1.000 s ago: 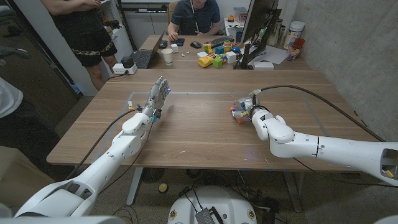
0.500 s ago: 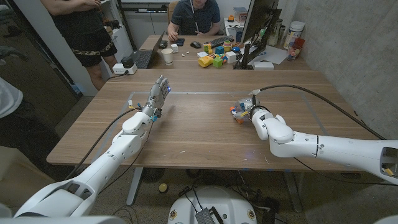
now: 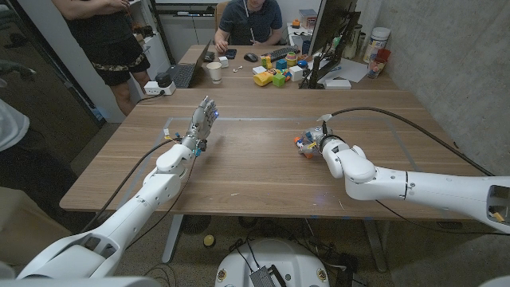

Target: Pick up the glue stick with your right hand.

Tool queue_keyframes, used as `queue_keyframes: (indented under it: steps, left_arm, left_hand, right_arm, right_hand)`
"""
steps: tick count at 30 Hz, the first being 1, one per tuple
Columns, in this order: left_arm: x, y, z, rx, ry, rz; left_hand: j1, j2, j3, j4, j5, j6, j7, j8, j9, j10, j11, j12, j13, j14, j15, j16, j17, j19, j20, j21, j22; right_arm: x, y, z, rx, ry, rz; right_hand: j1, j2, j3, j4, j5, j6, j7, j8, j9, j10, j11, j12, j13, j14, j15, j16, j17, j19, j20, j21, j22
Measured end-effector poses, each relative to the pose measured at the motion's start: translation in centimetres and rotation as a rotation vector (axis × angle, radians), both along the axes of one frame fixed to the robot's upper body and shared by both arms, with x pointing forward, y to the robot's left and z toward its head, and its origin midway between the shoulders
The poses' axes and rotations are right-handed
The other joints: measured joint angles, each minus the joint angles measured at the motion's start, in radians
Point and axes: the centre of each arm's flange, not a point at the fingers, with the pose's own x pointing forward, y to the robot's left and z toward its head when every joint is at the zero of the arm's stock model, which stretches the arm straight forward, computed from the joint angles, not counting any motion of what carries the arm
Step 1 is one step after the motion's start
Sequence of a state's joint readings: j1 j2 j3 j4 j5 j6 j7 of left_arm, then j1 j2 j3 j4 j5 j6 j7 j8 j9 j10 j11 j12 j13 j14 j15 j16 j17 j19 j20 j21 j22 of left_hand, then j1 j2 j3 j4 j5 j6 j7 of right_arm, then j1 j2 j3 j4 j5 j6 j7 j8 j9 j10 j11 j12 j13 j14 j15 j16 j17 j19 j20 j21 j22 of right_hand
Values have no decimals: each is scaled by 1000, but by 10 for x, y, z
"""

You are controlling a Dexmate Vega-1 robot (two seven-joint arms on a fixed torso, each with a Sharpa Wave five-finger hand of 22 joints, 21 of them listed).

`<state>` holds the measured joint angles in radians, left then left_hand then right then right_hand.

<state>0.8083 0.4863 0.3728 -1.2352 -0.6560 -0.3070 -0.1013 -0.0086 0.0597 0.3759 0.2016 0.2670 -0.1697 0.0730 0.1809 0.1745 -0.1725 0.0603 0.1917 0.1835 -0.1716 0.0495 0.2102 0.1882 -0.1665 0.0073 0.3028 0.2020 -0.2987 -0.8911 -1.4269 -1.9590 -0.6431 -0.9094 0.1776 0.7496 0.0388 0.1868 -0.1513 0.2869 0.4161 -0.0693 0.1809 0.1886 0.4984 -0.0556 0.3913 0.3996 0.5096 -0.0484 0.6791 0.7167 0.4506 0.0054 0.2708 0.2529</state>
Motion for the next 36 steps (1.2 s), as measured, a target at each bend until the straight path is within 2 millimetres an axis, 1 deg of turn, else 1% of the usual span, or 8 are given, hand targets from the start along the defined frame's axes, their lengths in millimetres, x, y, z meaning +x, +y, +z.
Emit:
queue_keyframes:
  steps: [3, 7, 9, 12, 15, 18, 22, 36]
  left_arm:
    - [-1, 0, 1, 0, -4, 1]
    - [-2, 1, 1, -1, -9, 2]
    - [-2, 1, 2, -2, -11, 2]
    - [-2, 1, 2, -2, -12, 2]
    - [-2, 2, 1, -1, -12, 2]
    - [-1, 3, 2, 0, -12, 1]
    - [0, 4, 2, 0, -11, 1]
    - [4, 5, 3, -2, -7, 0]
  left_hand:
    - [0, 0, 0, 0, 0, 0, 0, 0, 0, -1, 1, 0, 0, 0, 0, 0, 0, 0, 0, 0, 0]
    - [0, 0, 0, 0, 0, 0, 0, 0, 0, -4, 4, 0, 0, 0, 0, 0, -1, 0, 0, 0, 0]
    - [0, 0, 0, 0, 0, 0, 0, 0, 0, -1, 6, 0, 0, 0, 0, 0, -2, 0, 0, 0, 0]
    - [0, 0, 0, 0, 0, 0, 0, 0, 0, 2, 10, 0, 0, 0, 0, 0, -2, 0, 0, 0, 0]
    - [0, 0, 0, 0, 0, 0, 0, 0, 0, 2, 10, 0, 0, 0, 0, 0, -2, 0, 0, 0, 0]
    - [0, 0, 0, 0, 0, 0, 0, 0, 0, 2, 10, 0, 0, 0, 0, 0, -2, 0, 0, 0, 0]
    - [0, 0, -4, -4, 0, 0, 0, 0, 0, 2, 10, 0, 0, 0, 0, 0, -2, 0, 0, 0, 0]
    - [0, 0, -6, -2, 0, 0, 0, 0, 0, 2, 10, 0, 0, 0, 0, 0, -2, 0, 0, -4, 0]
  right_arm:
    - [0, 1, 1, -10, 8, -5]
    - [0, 3, 2, -23, 12, -9]
    - [0, 3, 3, -25, 10, -11]
    - [0, 3, 4, -28, 3, -14]
    - [1, 4, 4, -28, -7, -12]
    - [1, 4, 3, -24, -19, -10]
    - [1, 4, 5, -16, -48, 1]
    - [1, 6, 9, 9, -102, 34]
  right_hand:
    - [38, -3, -30, 3, 11, 24, 18, 5, 0, 23, -5, 42, 42, 0, 0, 91, 109, 0, 0, 12, 9]
    - [117, 8, -68, 8, 33, 165, 14, 34, 7, 91, -28, 170, 142, 15, 0, 265, 329, -3, -4, 44, 30]
    - [147, 28, -69, 9, 39, 252, 13, 52, 10, 136, -41, 232, 185, 52, -2, 309, 388, 14, -20, 64, 41]
    - [191, 53, -69, 10, 38, 380, 15, 84, 19, 197, -59, 318, 246, 108, -7, 334, 431, 50, -20, 98, 57]
    - [208, 60, -60, 11, 36, 426, 57, 114, 35, 237, -60, 383, 293, 144, -11, 334, 449, 67, -23, 124, 71]
    - [208, 61, -50, 1, 33, 442, 73, 146, 53, 254, -43, 443, 341, 170, -16, 336, 453, 91, -21, 146, 78]
    - [208, 60, -47, -2, 26, 451, 79, 160, 69, 272, -43, 472, 364, 181, -16, 338, 452, 95, -23, 155, 79]
    - [224, 62, -47, -2, 1, 451, 79, 167, 90, 283, -46, 485, 353, 189, -18, 338, 440, 99, -20, 178, 84]
